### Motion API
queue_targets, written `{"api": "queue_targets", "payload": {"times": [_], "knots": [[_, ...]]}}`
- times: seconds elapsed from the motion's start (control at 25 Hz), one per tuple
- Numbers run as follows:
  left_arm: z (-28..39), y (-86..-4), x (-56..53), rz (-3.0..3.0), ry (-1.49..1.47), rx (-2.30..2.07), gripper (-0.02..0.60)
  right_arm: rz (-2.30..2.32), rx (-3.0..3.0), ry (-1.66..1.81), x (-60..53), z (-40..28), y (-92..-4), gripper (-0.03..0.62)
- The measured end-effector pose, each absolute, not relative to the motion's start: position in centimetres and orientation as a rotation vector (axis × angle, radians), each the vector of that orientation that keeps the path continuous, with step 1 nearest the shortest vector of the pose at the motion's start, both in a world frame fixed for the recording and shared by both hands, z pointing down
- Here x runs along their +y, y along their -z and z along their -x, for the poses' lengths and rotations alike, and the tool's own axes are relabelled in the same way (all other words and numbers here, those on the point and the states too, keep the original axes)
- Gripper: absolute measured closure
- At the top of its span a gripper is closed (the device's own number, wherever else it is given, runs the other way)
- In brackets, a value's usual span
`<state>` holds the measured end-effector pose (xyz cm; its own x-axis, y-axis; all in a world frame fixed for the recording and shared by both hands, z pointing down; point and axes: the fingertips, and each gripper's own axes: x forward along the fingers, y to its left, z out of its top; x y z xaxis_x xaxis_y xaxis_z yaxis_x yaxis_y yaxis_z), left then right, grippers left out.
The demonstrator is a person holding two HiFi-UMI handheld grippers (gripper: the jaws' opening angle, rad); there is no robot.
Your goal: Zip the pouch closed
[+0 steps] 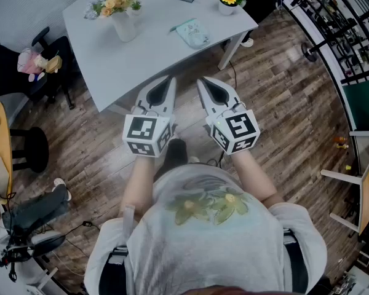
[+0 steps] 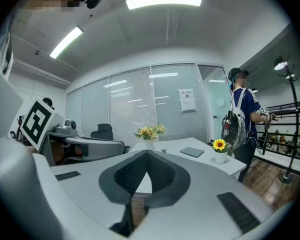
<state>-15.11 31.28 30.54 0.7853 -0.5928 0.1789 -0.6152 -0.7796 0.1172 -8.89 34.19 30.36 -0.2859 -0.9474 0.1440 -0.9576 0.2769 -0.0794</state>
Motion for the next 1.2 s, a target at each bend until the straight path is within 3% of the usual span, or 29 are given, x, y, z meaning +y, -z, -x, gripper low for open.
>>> {"api": "queue_targets", "payload": {"times": [0.76, 0.96, 1.08, 1.2], "knots": [[13.8, -32.0, 23.8, -2.792, -0.209, -0.970, 0.575, -1.797, -2.447, -0.257, 27.1, 7.2, -32.2, 0.573], [13.9, -32.5, 21.8, -2.816, -0.233, -0.925, 0.462, -1.793, -2.436, -0.273, 25.2, 7.3, -32.8, 0.470], [13.9, -32.5, 20.7, -2.815, -0.223, -0.947, 0.332, -1.793, -2.422, -0.271, 24.6, 7.1, -32.7, 0.438], [13.6, -32.7, 20.3, -2.824, -0.220, -0.951, 0.322, -1.767, -2.405, -0.284, 24.6, 6.7, -33.0, 0.419]]}}
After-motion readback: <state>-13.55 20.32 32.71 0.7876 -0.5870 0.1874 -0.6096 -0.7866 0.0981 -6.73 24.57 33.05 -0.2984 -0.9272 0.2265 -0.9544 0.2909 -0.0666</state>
